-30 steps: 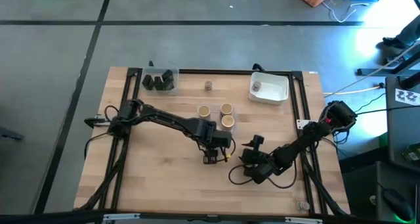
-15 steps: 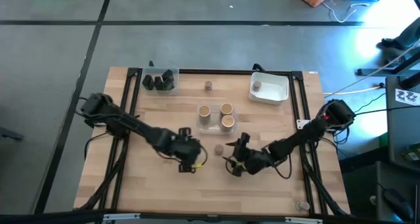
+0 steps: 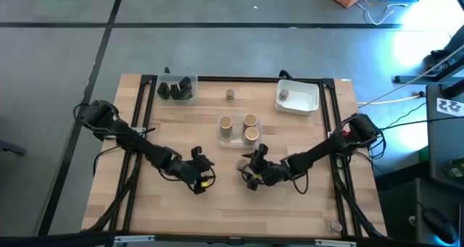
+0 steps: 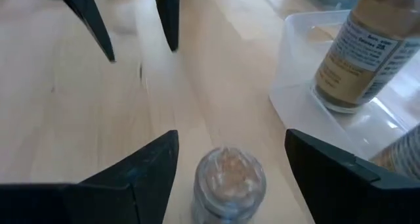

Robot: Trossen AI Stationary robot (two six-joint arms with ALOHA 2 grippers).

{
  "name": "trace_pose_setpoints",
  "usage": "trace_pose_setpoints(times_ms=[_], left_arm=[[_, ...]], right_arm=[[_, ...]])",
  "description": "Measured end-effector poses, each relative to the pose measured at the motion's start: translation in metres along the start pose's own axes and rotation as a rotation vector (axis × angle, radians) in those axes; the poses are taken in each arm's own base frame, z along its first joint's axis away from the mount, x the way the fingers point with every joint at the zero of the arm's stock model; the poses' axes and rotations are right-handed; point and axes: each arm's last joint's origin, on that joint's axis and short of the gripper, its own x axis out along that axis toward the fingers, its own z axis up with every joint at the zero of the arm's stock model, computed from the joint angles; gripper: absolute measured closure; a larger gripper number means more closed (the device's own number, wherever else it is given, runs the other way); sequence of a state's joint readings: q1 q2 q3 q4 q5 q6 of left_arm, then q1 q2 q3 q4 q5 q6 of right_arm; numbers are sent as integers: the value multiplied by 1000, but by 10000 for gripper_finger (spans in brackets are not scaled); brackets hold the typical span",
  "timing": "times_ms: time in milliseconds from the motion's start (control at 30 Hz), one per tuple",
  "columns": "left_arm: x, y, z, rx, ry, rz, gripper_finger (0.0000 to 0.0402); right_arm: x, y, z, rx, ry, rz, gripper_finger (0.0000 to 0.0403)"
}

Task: Sort spices by type
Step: Put the brown seasoning bottle into the white bin

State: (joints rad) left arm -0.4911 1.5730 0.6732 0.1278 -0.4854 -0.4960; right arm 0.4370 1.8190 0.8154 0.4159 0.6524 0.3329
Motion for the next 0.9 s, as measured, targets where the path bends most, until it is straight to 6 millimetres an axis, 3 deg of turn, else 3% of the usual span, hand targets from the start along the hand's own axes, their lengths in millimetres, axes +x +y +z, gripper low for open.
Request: trace_pose_setpoints(times_ms=[433,533,700,900], left_arm=[[1,3,-3,-17,-38,25,176],[1,3,-3,-16,-38,25,176],[1,3,-3,-15,-39,29,176],[1,3,-3,-17,-41,34,176]], right_arm=[[17,4,-22,1,23,-5,126],[17,4,-19,-9,3,2,149],[17,4,-21,-37,23,0,220],[16,4,-21,-46,27,-5,226]])
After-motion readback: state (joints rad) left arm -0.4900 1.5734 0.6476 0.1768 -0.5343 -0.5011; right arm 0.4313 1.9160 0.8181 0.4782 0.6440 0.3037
